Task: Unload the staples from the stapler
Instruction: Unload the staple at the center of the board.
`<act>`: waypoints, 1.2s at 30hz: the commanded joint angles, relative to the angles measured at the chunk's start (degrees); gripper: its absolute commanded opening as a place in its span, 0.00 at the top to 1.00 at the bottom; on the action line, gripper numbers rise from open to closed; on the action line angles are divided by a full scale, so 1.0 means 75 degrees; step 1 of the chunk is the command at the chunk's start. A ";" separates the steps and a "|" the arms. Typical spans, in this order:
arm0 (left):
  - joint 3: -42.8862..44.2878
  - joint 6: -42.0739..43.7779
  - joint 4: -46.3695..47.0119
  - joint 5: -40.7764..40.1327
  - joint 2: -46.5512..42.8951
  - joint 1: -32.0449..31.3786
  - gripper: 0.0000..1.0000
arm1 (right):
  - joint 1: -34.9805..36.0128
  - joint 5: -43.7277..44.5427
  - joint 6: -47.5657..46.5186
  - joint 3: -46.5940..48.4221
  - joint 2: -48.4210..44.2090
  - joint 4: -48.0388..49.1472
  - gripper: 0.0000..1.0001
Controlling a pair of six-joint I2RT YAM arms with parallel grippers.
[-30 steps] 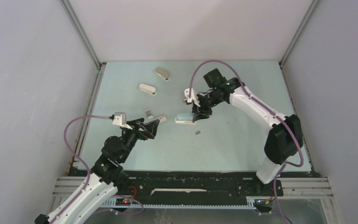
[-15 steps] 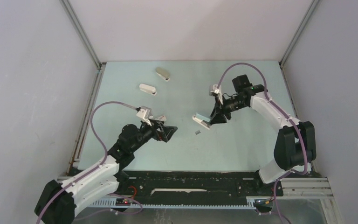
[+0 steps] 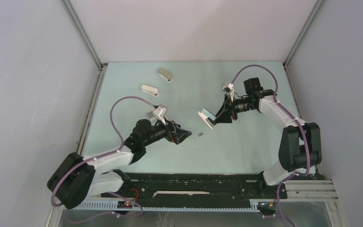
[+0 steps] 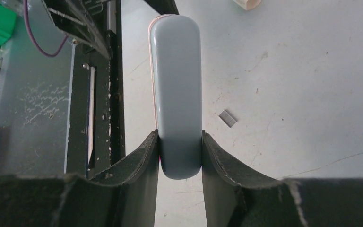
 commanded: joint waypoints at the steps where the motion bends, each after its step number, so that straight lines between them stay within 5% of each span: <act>1: 0.0830 -0.0119 0.0820 0.0499 0.0626 -0.0283 0.00 | -0.0169 -0.0800 0.0853 -0.0155 -0.0313 0.0843 1.00; 18: 0.1298 -0.1264 0.3043 0.1085 0.2180 -0.0432 0.00 | -0.0454 -0.1664 0.2897 -0.0317 -0.0462 0.2439 1.00; 36: 0.2251 -0.1566 0.3592 0.1042 0.3108 -0.0620 0.00 | -0.0285 -0.2006 0.5002 -0.0579 -0.0596 0.4240 1.00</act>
